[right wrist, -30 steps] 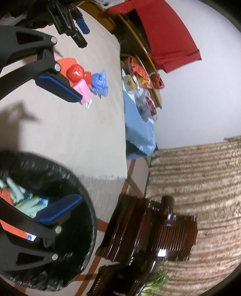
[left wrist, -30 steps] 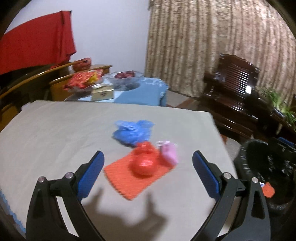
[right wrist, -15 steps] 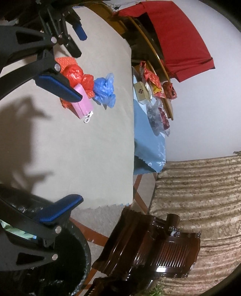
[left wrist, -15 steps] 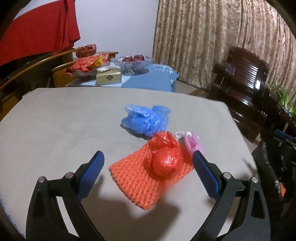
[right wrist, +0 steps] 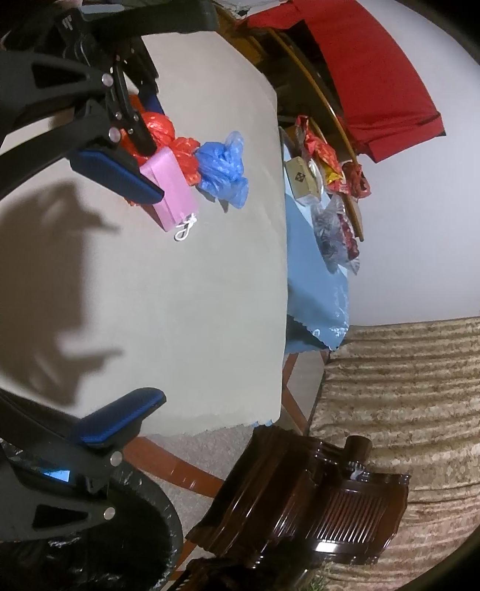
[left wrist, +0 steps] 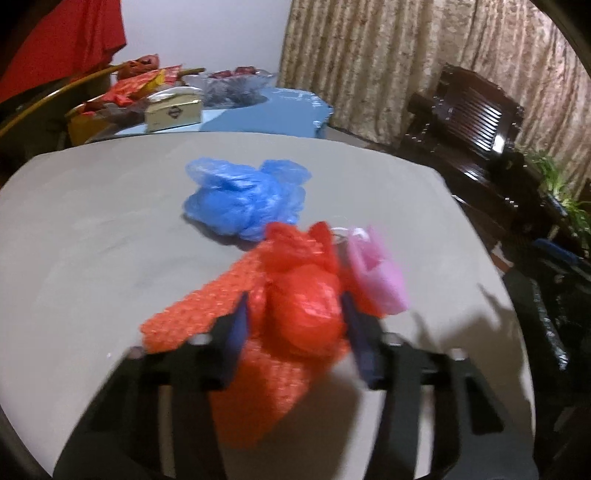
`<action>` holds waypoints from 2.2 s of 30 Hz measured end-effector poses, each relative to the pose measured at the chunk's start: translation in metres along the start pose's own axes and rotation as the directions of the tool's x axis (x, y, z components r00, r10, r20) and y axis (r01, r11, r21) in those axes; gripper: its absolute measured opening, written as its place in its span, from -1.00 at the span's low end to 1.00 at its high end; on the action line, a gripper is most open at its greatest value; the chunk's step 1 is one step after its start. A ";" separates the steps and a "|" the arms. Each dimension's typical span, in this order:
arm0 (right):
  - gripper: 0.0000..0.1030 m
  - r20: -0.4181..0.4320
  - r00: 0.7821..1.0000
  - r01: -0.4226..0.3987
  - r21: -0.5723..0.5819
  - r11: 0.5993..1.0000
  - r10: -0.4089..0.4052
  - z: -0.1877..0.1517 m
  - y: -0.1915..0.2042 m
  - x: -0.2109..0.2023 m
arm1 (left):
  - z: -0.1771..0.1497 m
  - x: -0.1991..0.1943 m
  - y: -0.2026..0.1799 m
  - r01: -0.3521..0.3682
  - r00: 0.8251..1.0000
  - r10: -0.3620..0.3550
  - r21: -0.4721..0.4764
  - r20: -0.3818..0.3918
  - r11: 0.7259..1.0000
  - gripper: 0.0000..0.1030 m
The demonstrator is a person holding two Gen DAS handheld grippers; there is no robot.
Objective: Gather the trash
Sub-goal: 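Grasp the red plastic bag with the left tool while the right tool grasps the pink bag, then carry the red and pink bags over the black bin and release both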
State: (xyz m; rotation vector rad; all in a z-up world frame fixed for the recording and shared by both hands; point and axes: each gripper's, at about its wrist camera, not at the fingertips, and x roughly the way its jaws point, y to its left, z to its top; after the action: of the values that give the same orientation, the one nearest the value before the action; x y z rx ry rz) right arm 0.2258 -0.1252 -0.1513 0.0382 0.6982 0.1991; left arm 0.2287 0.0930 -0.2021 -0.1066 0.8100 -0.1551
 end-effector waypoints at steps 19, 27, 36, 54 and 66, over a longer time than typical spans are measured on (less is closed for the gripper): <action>0.88 -0.073 0.992 -0.109 -0.086 0.990 0.103 0.002 0.086 0.056 | -0.004 -0.050 0.078 -0.152 0.984 0.163 -0.143 0.071 0.978 -0.31; 0.40 -0.147 0.984 -0.120 -0.106 0.987 0.104 -0.006 0.097 0.078 | -0.006 -0.054 0.089 -0.153 0.984 0.165 -0.157 0.072 0.976 -0.31; -0.70 -0.173 0.971 -0.183 -0.084 0.980 0.166 -0.008 0.089 0.068 | -0.004 -0.056 0.076 -0.131 0.986 0.143 -0.141 0.082 0.981 -0.31; -0.73 0.003 0.990 -0.141 -0.006 0.990 0.141 0.006 0.035 -0.036 | 0.012 -0.091 0.005 -0.052 0.988 0.059 -0.051 0.143 0.997 -0.31; -0.73 0.072 0.995 -0.076 0.047 0.996 0.073 -0.004 -0.009 -0.103 | 0.009 -0.116 -0.058 0.005 0.987 -0.008 0.022 0.162 1.000 -0.31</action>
State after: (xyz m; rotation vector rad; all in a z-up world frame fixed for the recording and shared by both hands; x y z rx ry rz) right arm 0.1477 -0.1546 -0.0899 0.1184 0.6319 0.2509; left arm 0.1509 0.0569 -0.1038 -0.1005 0.6458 -0.1590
